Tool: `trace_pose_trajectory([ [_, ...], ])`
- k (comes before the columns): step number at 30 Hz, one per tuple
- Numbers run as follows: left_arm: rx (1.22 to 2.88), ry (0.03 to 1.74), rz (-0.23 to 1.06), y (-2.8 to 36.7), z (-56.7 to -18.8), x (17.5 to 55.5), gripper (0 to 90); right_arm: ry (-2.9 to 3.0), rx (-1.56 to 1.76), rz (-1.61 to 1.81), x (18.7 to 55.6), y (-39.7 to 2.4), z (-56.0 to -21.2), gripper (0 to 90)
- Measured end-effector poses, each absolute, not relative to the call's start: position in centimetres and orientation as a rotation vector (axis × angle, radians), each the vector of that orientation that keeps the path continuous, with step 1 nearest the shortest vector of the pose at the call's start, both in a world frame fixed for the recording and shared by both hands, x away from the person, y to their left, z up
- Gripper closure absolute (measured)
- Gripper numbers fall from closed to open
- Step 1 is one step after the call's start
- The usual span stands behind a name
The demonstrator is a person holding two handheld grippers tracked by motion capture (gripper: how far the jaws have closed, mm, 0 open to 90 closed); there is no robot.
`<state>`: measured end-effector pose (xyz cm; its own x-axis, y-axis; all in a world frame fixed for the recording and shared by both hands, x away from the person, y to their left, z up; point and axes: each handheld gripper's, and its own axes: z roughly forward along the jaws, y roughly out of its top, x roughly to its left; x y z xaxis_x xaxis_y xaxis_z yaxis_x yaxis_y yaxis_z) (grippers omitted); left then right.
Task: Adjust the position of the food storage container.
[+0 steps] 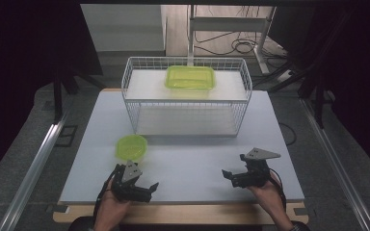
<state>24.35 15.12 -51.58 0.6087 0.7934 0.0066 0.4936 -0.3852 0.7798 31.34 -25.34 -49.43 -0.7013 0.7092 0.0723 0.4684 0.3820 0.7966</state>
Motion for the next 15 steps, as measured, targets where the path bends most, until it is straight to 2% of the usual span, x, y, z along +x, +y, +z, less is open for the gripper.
trace_pose_trajectory([
  [2,2.043,1.011,0.49,15.3,-51.4,24.4,0.8,2.364,1.04,1.224,31.4,-25.3,-49.5,3.8],
  [5,2.01,1.006,0.49,15.6,-50.3,24.7,7.7,2.376,1.041,1.224,31.4,-25.2,-49.7,3.8],
  [6,2.004,0.988,0.503,15.8,-49.7,24.9,17.8,2.379,1.035,1.22,31.4,-25.0,-49.7,3.8],
  [7,2.004,0.988,0.503,15.8,-49.7,24.9,22.7,2.38,1.033,1.22,31.4,-25.0,-49.7,3.8],
  [8,1.985,0.991,0.502,16.0,-49.4,25.0,22.7,2.38,1.033,1.22,31.4,-25.0,-49.7,3.8],
  [9,1.963,0.988,0.476,16.6,-48.9,25.6,35.2,2.384,1.025,1.219,31.4,-24.9,-49.8,3.9],
  [11,1.959,0.996,0.47,17.0,-48.8,26.0,38.1,2.387,1.026,1.217,31.4,-24.8,-49.8,4.0],
  [14,1.961,1.02,0.495,18.0,-48.6,27.1,52.7,2.396,1.024,1.203,31.5,-24.7,-49.9,4.3],
  [15,1.945,1.033,0.498,18.9,-48.4,27.9,61.6,2.401,1.026,1.19,31.5,-24.7,-50.0,4.5],
])
